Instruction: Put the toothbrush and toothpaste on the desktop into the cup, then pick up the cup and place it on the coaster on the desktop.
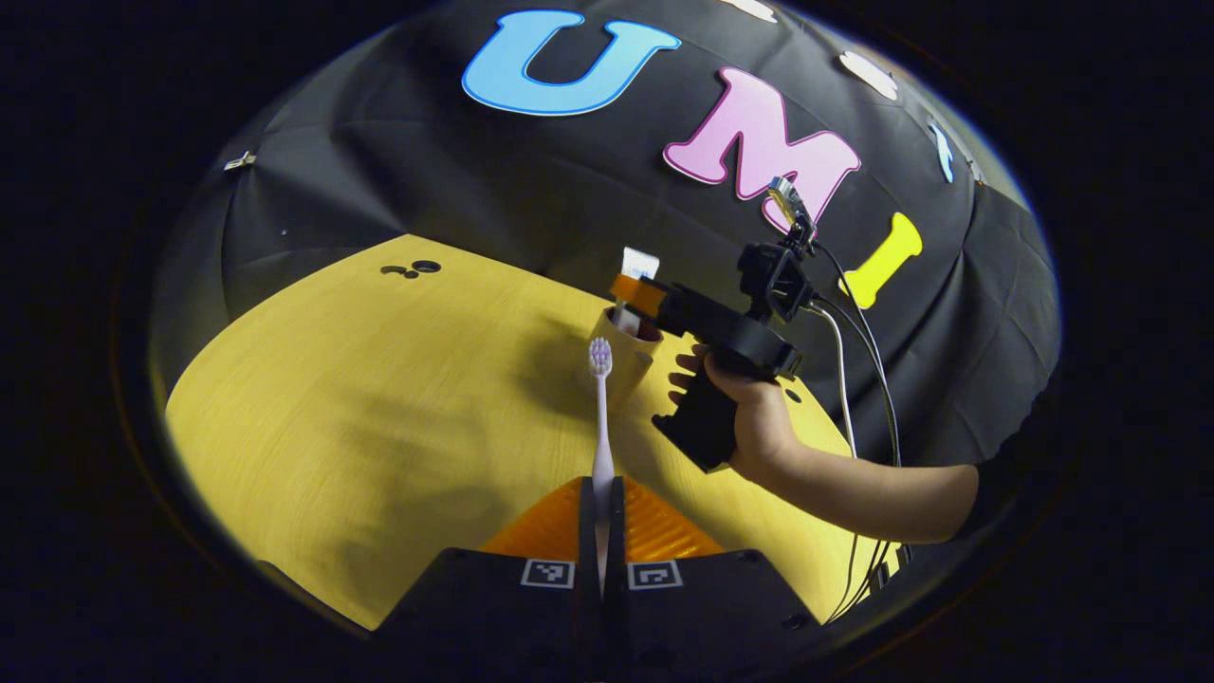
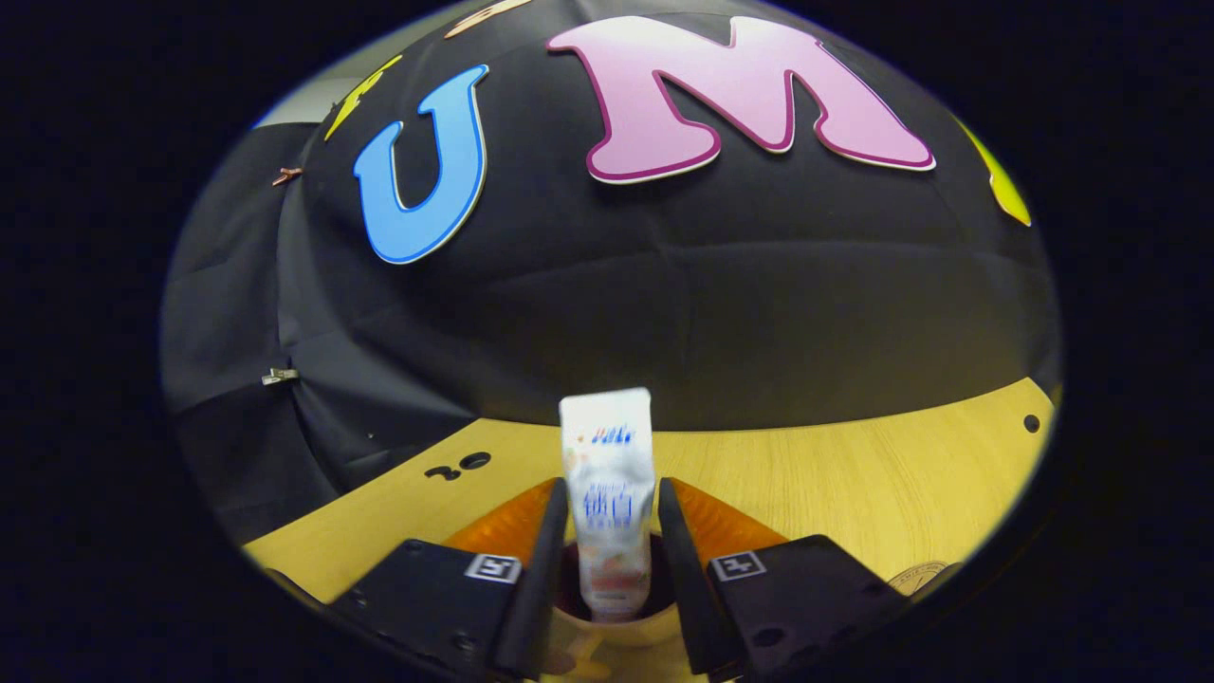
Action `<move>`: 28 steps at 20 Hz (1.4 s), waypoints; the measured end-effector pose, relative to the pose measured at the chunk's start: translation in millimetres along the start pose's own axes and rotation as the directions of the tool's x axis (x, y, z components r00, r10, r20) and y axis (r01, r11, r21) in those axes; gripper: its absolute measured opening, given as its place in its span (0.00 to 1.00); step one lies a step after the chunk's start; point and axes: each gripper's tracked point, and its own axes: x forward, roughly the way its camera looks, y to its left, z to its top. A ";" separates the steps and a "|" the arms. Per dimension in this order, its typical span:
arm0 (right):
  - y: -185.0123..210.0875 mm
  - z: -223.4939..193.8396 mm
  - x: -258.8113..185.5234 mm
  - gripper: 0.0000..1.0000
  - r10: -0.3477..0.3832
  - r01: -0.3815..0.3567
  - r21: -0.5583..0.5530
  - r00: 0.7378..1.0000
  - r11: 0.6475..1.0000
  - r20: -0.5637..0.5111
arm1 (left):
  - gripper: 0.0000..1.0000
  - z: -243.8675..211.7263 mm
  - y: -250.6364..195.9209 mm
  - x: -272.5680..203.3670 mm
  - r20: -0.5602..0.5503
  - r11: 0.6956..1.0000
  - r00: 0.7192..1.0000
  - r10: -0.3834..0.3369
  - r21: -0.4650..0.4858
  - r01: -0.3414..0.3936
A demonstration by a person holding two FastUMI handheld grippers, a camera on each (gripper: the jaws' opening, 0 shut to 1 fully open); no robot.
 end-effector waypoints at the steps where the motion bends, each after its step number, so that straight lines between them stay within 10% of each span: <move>1: -2.8 0.3 -3.7 0.75 -0.007 0.007 0.009 1.000 1.000 -0.005 | 0.06 2.4 -1.6 5.4 0.002 1.000 1.000 -0.002 0.004 0.002; 3: -8.1 6.6 -12.2 0.98 -0.014 0.014 0.047 1.000 0.999 -0.003 | 0.06 9.2 -5.0 14.6 0.015 1.000 1.000 -0.016 0.008 0.015; 18: -154.0 27.6 -133.8 0.98 -0.307 0.307 -0.002 0.951 0.952 0.020 | 0.06 184.6 -54.3 82.3 0.309 0.985 0.942 -0.134 0.150 0.091; 28: -248.9 19.5 -220.0 0.98 -0.446 0.448 -0.080 0.894 0.891 0.038 | 0.06 199.1 -56.7 189.2 0.400 0.970 0.908 -0.129 0.241 0.032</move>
